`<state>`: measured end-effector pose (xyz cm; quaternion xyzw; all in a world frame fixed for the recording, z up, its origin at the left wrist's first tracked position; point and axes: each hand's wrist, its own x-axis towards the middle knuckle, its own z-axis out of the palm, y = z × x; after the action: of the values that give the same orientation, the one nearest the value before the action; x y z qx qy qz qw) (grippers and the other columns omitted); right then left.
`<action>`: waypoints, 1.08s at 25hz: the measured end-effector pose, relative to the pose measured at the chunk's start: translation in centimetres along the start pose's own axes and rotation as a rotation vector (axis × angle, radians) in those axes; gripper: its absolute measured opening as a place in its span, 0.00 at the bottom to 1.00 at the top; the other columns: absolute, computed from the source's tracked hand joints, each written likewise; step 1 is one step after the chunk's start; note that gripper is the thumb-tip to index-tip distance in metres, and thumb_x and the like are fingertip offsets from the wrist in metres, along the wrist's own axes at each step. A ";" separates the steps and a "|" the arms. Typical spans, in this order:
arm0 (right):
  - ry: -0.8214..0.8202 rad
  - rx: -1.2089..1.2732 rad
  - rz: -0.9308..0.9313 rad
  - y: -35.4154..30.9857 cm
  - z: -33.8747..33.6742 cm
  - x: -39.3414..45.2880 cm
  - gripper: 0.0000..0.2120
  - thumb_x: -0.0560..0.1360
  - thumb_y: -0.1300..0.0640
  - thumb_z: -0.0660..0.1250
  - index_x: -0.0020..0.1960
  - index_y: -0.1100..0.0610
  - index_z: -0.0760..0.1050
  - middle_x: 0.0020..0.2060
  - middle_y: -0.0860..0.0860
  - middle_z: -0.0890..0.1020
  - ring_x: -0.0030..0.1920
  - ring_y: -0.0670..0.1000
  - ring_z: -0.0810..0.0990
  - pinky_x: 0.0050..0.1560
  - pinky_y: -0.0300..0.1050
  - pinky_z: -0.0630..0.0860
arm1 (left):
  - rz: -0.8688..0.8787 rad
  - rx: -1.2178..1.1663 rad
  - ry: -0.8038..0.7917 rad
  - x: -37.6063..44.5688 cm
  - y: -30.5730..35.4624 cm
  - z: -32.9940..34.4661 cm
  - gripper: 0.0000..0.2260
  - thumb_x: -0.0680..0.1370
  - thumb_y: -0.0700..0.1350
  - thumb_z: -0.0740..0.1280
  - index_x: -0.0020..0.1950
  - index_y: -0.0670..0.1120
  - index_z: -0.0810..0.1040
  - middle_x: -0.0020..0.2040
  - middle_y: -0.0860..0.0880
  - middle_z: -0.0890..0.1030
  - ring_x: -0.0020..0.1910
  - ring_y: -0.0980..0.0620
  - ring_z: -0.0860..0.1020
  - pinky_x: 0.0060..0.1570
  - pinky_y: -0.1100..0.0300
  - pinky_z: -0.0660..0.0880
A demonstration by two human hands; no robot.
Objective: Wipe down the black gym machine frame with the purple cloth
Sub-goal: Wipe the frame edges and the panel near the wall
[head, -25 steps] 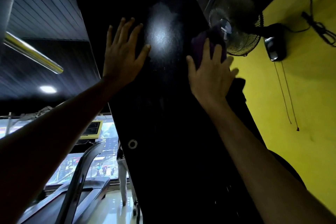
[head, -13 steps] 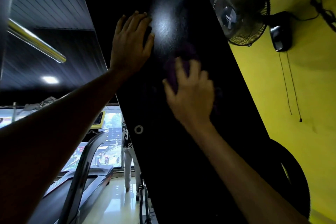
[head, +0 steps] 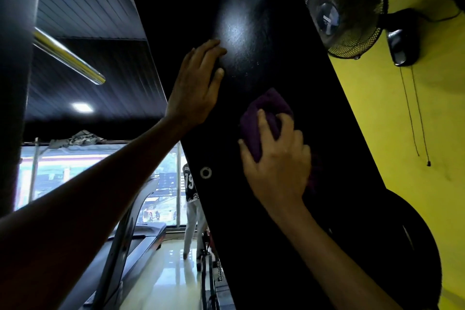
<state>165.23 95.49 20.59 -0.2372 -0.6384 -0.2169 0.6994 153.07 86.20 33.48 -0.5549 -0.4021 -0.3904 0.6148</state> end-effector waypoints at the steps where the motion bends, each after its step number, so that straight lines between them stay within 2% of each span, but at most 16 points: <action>1: -0.014 0.024 -0.011 -2.1 0.1 -0.6 0.29 0.71 0.40 0.56 0.66 0.53 0.74 0.60 0.58 0.77 0.45 0.59 0.76 0.40 0.47 0.71 | -0.041 -0.101 0.055 0.0 -0.1 -0.1 0.18 0.79 0.45 0.56 0.63 0.37 0.73 0.65 0.41 0.74 0.65 0.53 0.69 0.67 0.61 0.63; 3: -0.008 0.059 -0.178 -5.0 0.2 -2.3 0.29 0.70 0.40 0.56 0.66 0.52 0.74 0.59 0.57 0.77 0.44 0.57 0.75 0.39 0.46 0.69 | -0.111 -0.243 0.138 -0.1 -0.2 -0.4 0.18 0.80 0.46 0.55 0.62 0.36 0.74 0.59 0.45 0.75 0.59 0.60 0.71 0.61 0.70 0.65; 4: -0.019 0.068 -0.299 -5.4 0.1 -3.3 0.29 0.70 0.40 0.58 0.66 0.52 0.74 0.59 0.57 0.76 0.44 0.57 0.74 0.40 0.46 0.69 | -0.123 -0.257 0.146 -0.1 -0.1 -0.5 0.19 0.81 0.47 0.54 0.62 0.36 0.74 0.58 0.47 0.75 0.58 0.61 0.71 0.59 0.71 0.65; 7: -0.058 0.066 -0.747 -2.5 -0.3 -4.6 0.33 0.65 0.36 0.67 0.67 0.48 0.72 0.61 0.55 0.75 0.47 0.55 0.73 0.42 0.45 0.69 | -0.090 -0.188 0.051 -0.2 0.1 -0.7 0.20 0.81 0.50 0.54 0.62 0.36 0.74 0.59 0.44 0.76 0.59 0.55 0.73 0.59 0.67 0.67; 9: -0.084 0.037 -0.960 1.9 -0.4 -3.6 0.34 0.65 0.35 0.64 0.68 0.47 0.70 0.62 0.54 0.76 0.47 0.56 0.71 0.41 0.45 0.69 | -0.040 -0.103 -0.020 -0.3 0.4 -0.7 0.21 0.80 0.51 0.54 0.61 0.37 0.74 0.60 0.41 0.77 0.60 0.48 0.73 0.61 0.62 0.66; 11: -0.047 -0.028 -0.906 6.6 -0.3 -1.5 0.33 0.67 0.36 0.60 0.70 0.47 0.66 0.62 0.55 0.76 0.46 0.57 0.69 0.40 0.46 0.70 | 0.079 0.029 -0.064 -0.6 0.7 -0.5 0.20 0.81 0.51 0.55 0.60 0.37 0.75 0.60 0.41 0.77 0.63 0.47 0.72 0.65 0.59 0.61; 13: -0.013 -0.031 -0.548 9.5 -0.5 0.9 0.31 0.69 0.38 0.63 0.70 0.48 0.67 0.62 0.57 0.75 0.45 0.60 0.72 0.38 0.50 0.72 | 0.195 0.154 -0.094 -0.7 0.8 -0.3 0.19 0.81 0.50 0.56 0.60 0.37 0.75 0.61 0.41 0.78 0.64 0.46 0.71 0.68 0.58 0.58; 15: 0.018 0.004 -0.144 9.0 -0.7 1.8 0.29 0.72 0.39 0.61 0.69 0.50 0.70 0.61 0.59 0.75 0.46 0.63 0.75 0.39 0.52 0.74 | 0.248 0.238 -0.117 -0.6 0.9 -0.2 0.17 0.80 0.48 0.56 0.58 0.37 0.76 0.59 0.40 0.78 0.61 0.43 0.74 0.65 0.56 0.61; 16: 0.021 0.013 -0.049 7.8 -0.6 1.6 0.29 0.72 0.38 0.60 0.68 0.51 0.71 0.61 0.59 0.75 0.47 0.63 0.76 0.40 0.52 0.73 | 0.257 0.276 -0.123 -0.6 0.9 -0.2 0.16 0.80 0.47 0.57 0.57 0.37 0.76 0.57 0.39 0.79 0.58 0.41 0.76 0.61 0.55 0.63; 17: 0.002 0.027 -0.059 6.5 -0.7 0.9 0.29 0.72 0.37 0.59 0.68 0.51 0.71 0.61 0.59 0.75 0.47 0.63 0.76 0.40 0.51 0.73 | 0.254 0.305 -0.124 -0.5 1.1 0.0 0.15 0.79 0.46 0.58 0.56 0.37 0.76 0.56 0.38 0.79 0.56 0.40 0.76 0.58 0.53 0.65; 18: -0.020 0.037 -0.182 5.2 -0.8 -0.2 0.30 0.72 0.37 0.59 0.68 0.51 0.71 0.61 0.59 0.75 0.47 0.62 0.76 0.40 0.50 0.72 | 0.228 0.319 -0.117 -0.5 1.5 0.2 0.15 0.78 0.46 0.58 0.55 0.37 0.77 0.54 0.38 0.79 0.54 0.39 0.77 0.56 0.52 0.65; 21: -0.100 -0.013 -0.811 5.4 -0.9 -1.7 0.30 0.72 0.36 0.59 0.70 0.49 0.69 0.62 0.58 0.75 0.46 0.59 0.74 0.40 0.48 0.70 | 0.060 0.280 -0.037 -0.7 3.4 1.2 0.15 0.76 0.45 0.58 0.52 0.36 0.77 0.51 0.36 0.79 0.52 0.38 0.77 0.55 0.51 0.65; 22: -0.115 -0.016 -0.910 6.6 -0.8 -0.1 0.30 0.72 0.36 0.59 0.71 0.49 0.68 0.63 0.58 0.75 0.45 0.59 0.74 0.40 0.47 0.70 | 0.007 0.249 -0.019 -0.9 3.8 1.5 0.16 0.76 0.45 0.57 0.53 0.36 0.77 0.53 0.37 0.79 0.54 0.39 0.76 0.59 0.51 0.64; 24: -0.078 -0.025 -0.868 9.0 -0.3 3.5 0.30 0.72 0.36 0.59 0.70 0.49 0.69 0.62 0.58 0.75 0.45 0.60 0.75 0.40 0.48 0.72 | -0.046 0.203 -0.022 -1.5 3.9 1.9 0.18 0.77 0.47 0.56 0.58 0.36 0.76 0.58 0.38 0.78 0.63 0.41 0.73 0.67 0.49 0.61; 25: -0.067 -0.017 -0.743 9.9 -0.3 5.4 0.30 0.73 0.36 0.58 0.70 0.50 0.69 0.63 0.59 0.75 0.46 0.61 0.75 0.41 0.50 0.74 | -0.046 0.186 -0.035 -1.8 3.7 2.0 0.19 0.77 0.47 0.55 0.60 0.37 0.75 0.61 0.39 0.77 0.67 0.42 0.71 0.69 0.49 0.59; 27: -0.039 0.031 -0.321 10.6 -0.9 8.0 0.30 0.74 0.37 0.57 0.72 0.50 0.67 0.66 0.59 0.71 0.52 0.63 0.75 0.47 0.54 0.75 | -0.032 0.166 -0.056 -1.9 3.6 2.0 0.20 0.78 0.48 0.55 0.60 0.37 0.75 0.64 0.40 0.75 0.70 0.43 0.68 0.71 0.50 0.57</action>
<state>173.06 103.33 27.93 -0.1254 -0.6849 -0.3114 0.6467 155.53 88.57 30.53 -0.5063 -0.4591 -0.3499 0.6407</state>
